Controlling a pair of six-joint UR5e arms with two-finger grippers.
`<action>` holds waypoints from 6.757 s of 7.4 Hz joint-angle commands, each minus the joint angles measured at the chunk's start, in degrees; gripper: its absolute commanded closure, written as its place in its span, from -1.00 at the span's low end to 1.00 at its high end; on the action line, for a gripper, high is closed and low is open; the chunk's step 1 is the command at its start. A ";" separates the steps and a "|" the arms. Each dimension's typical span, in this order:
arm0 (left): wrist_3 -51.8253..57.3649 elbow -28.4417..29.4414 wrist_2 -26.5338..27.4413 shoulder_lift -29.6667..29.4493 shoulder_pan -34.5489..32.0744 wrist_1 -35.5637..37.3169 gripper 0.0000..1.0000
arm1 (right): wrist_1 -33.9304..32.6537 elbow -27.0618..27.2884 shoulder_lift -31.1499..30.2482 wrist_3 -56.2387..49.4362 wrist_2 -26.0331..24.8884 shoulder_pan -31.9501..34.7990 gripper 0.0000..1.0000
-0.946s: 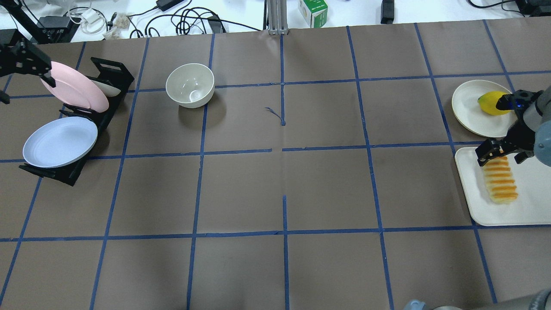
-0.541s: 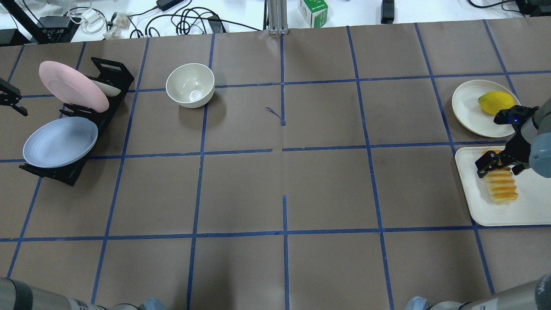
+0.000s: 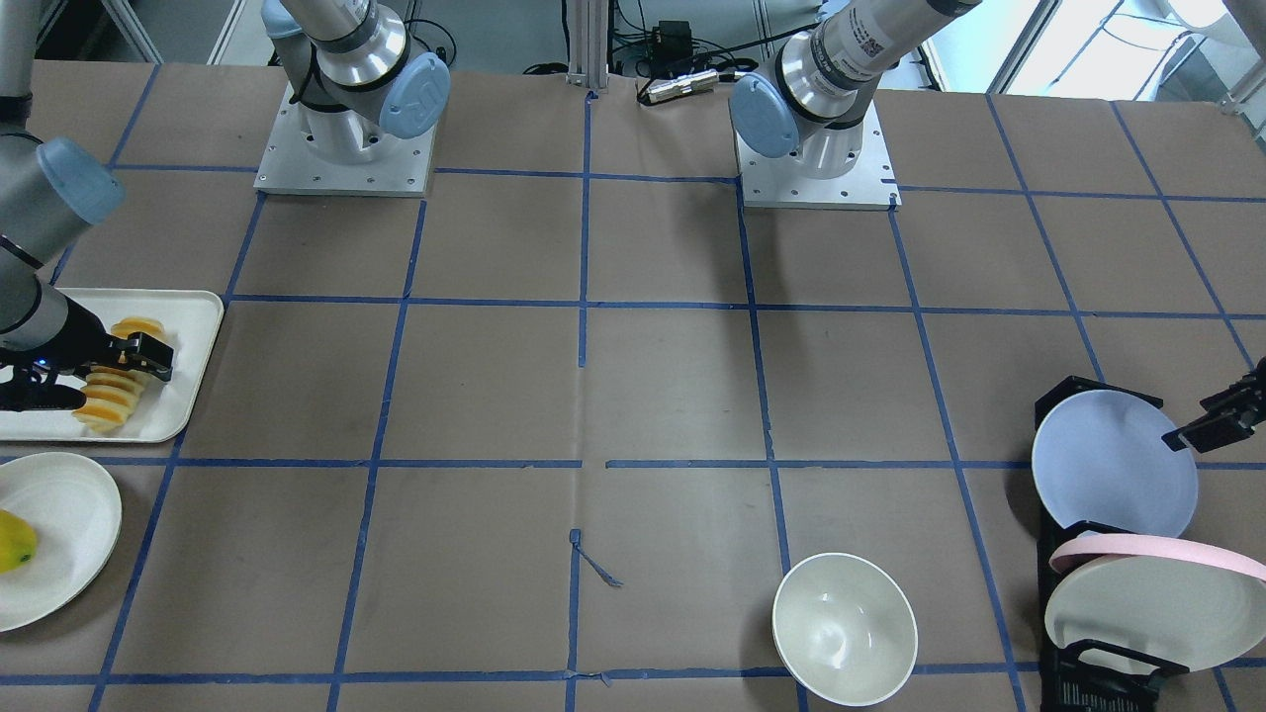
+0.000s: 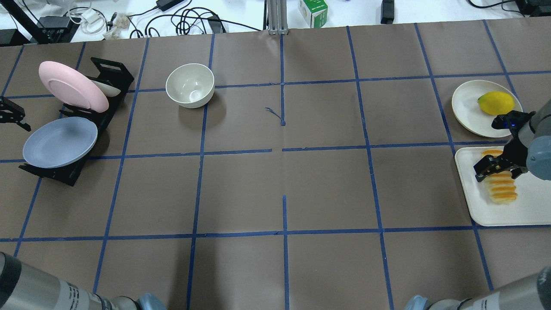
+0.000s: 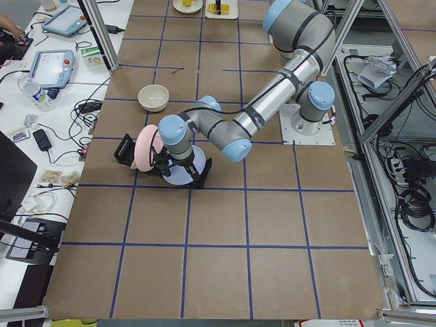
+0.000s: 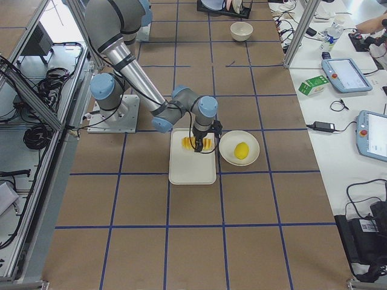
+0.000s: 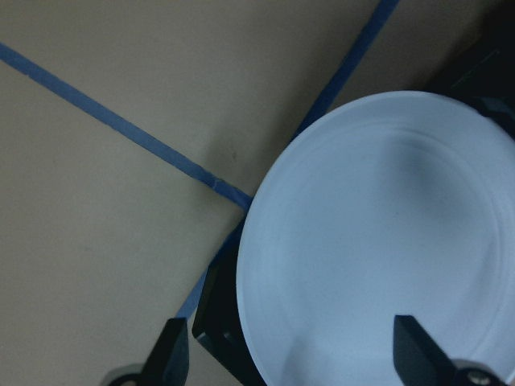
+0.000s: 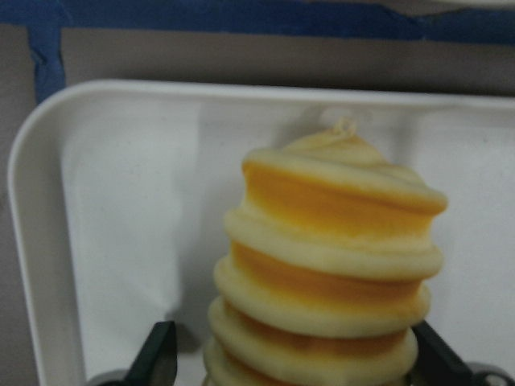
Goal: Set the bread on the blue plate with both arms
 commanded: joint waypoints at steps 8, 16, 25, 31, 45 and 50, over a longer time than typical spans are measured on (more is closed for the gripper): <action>0.95 0.35 0.20 1.89 1.07 -1.90 1.00 | 1.25 -1.15 -7.39 1.53 2.23 0.60 1.00; 4.48 -10.60 -9.11 20.61 -24.64 -12.60 1.00 | 40.07 -29.51 -11.01 27.23 2.77 20.68 1.00; -6.51 -22.49 -20.90 1.39 -50.25 28.58 0.66 | 32.77 -29.02 -3.20 40.35 15.25 37.67 1.00; -5.55 -4.86 -7.28 16.72 -50.17 -11.59 -1.00 | 19.16 -27.17 5.93 51.17 15.78 46.89 1.00; -6.43 -2.54 -2.26 25.64 -48.68 -22.57 -1.00 | 9.34 -22.06 5.97 63.68 15.78 51.43 -1.00; -6.52 -2.45 -2.44 25.11 -48.59 -21.78 -1.00 | 42.54 -31.47 -13.86 41.90 8.15 33.39 -1.00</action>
